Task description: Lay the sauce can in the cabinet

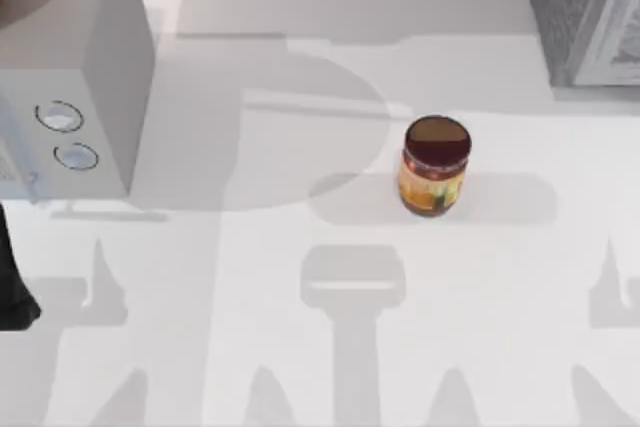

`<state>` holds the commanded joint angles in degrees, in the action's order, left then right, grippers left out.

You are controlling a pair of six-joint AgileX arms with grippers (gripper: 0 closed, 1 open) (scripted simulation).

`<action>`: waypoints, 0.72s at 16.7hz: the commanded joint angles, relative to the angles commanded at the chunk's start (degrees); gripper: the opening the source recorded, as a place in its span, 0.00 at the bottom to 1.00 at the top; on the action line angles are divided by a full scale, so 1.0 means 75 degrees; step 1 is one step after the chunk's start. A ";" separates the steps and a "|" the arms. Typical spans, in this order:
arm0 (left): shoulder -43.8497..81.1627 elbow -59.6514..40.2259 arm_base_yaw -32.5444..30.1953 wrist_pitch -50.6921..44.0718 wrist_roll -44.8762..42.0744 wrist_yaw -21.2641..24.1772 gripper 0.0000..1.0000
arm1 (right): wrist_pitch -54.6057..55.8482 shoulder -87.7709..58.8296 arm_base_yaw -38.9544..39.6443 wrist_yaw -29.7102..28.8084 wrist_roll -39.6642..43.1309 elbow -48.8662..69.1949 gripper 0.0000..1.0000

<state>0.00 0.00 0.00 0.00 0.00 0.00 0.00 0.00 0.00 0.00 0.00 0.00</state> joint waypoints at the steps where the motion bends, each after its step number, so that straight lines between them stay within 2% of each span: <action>1: 0.0000 0.0000 0.0000 0.0000 0.0000 0.0000 1.00 | 0.0000 0.0000 0.0000 0.0000 0.0000 0.0000 1.00; 5: 0.0000 0.0000 0.0000 0.0000 0.0000 0.0000 1.00 | 0.0124 -0.0198 0.0029 0.0222 0.0108 0.0198 1.00; 12: 0.0000 0.0000 0.0000 0.0000 0.0000 0.0000 1.00 | 0.0750 -0.2174 0.0130 0.1874 0.1127 0.1698 1.00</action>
<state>0.00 0.00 0.00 0.00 0.00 0.00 5.62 -16.30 0.98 14.05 8.45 12.74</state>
